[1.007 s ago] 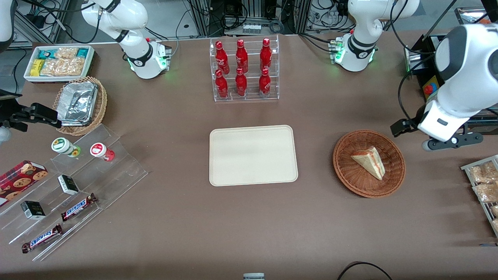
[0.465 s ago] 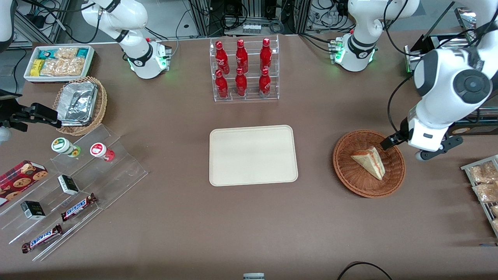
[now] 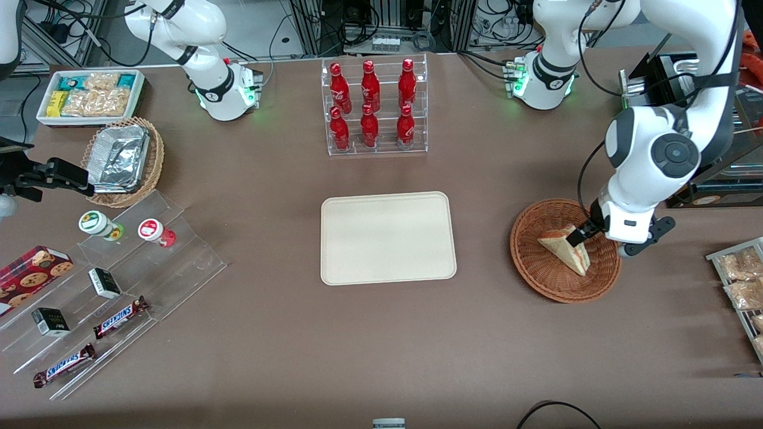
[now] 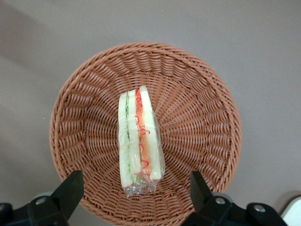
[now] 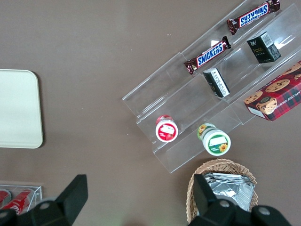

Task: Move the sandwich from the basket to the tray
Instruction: 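Lower the open left gripper around the wrapped sandwich in the basket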

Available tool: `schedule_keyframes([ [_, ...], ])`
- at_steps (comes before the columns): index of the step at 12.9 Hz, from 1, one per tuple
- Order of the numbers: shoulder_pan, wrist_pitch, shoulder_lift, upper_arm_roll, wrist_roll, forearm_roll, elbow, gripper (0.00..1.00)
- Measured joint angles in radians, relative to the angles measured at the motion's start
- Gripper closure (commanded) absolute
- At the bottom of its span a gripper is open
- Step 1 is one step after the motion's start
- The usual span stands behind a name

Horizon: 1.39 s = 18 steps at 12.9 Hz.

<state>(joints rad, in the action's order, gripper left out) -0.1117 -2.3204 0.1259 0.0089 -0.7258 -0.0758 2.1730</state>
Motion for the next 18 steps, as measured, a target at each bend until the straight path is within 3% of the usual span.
schedule_keyframes([
  [13,-0.004,-0.114,0.095,-0.008,-0.052,0.0,0.047,0.01],
  [14,-0.004,-0.133,0.107,-0.008,-0.052,0.0,0.052,0.06],
  [15,-0.004,-0.145,0.117,-0.008,-0.052,0.0,0.054,0.19],
  [17,-0.004,-0.157,0.126,-0.008,-0.07,0.0,0.055,0.64],
  [18,-0.004,-0.159,0.126,-0.008,-0.091,0.0,0.055,0.75],
])
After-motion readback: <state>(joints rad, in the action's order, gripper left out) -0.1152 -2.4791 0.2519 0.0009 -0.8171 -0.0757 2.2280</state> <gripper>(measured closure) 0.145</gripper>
